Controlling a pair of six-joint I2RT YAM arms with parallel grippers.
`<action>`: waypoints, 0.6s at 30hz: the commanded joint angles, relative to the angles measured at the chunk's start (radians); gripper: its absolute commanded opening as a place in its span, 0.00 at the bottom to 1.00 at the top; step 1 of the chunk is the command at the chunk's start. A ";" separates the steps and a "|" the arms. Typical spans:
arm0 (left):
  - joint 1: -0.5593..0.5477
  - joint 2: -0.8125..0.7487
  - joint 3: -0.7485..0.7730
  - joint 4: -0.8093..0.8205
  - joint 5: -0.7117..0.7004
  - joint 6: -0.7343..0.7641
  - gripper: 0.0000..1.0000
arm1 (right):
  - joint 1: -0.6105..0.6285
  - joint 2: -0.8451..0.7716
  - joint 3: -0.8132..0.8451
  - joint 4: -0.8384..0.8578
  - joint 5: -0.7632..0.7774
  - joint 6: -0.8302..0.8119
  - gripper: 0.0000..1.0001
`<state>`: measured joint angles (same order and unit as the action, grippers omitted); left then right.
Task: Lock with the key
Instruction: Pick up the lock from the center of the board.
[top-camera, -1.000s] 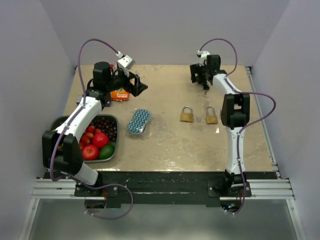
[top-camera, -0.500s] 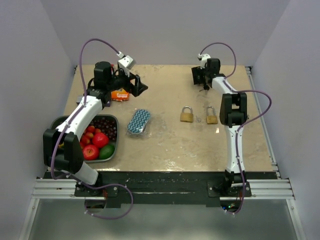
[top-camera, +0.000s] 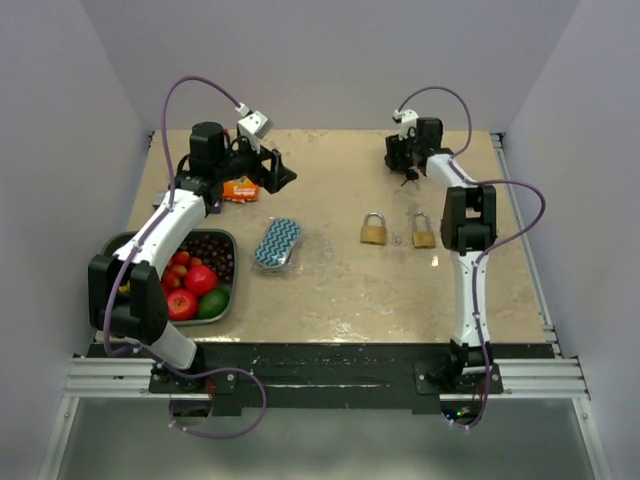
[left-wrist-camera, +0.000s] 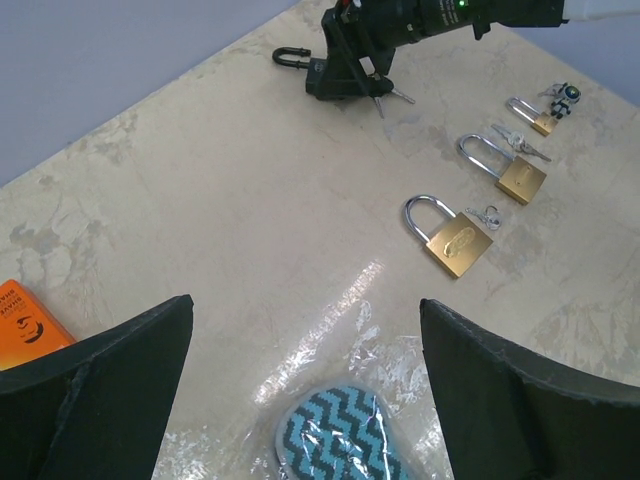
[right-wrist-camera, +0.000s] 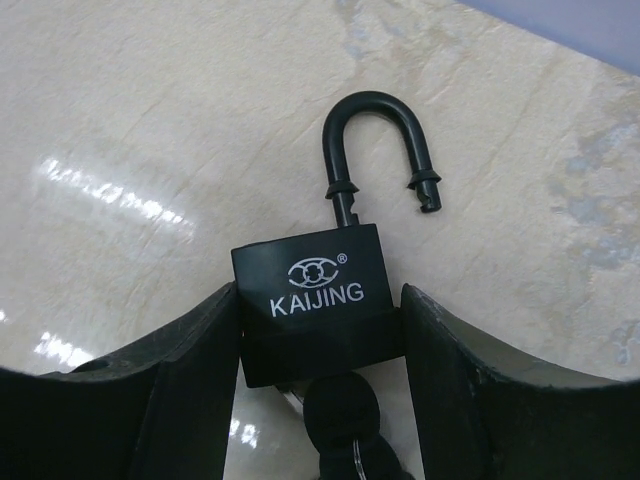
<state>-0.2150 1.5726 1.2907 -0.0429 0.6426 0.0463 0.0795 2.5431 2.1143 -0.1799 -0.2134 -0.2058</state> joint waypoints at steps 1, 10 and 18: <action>0.011 0.001 0.039 0.021 0.034 0.012 0.99 | 0.026 -0.139 -0.095 -0.108 -0.179 -0.070 0.30; 0.009 0.001 0.032 0.020 0.078 -0.002 0.99 | 0.072 -0.221 -0.244 -0.272 -0.209 -0.290 0.41; 0.009 0.033 0.073 -0.038 0.100 -0.039 0.99 | 0.092 -0.210 -0.252 -0.262 -0.130 -0.336 0.77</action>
<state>-0.2142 1.5894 1.3075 -0.0669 0.7113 0.0368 0.1577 2.3531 1.8713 -0.3969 -0.3832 -0.4877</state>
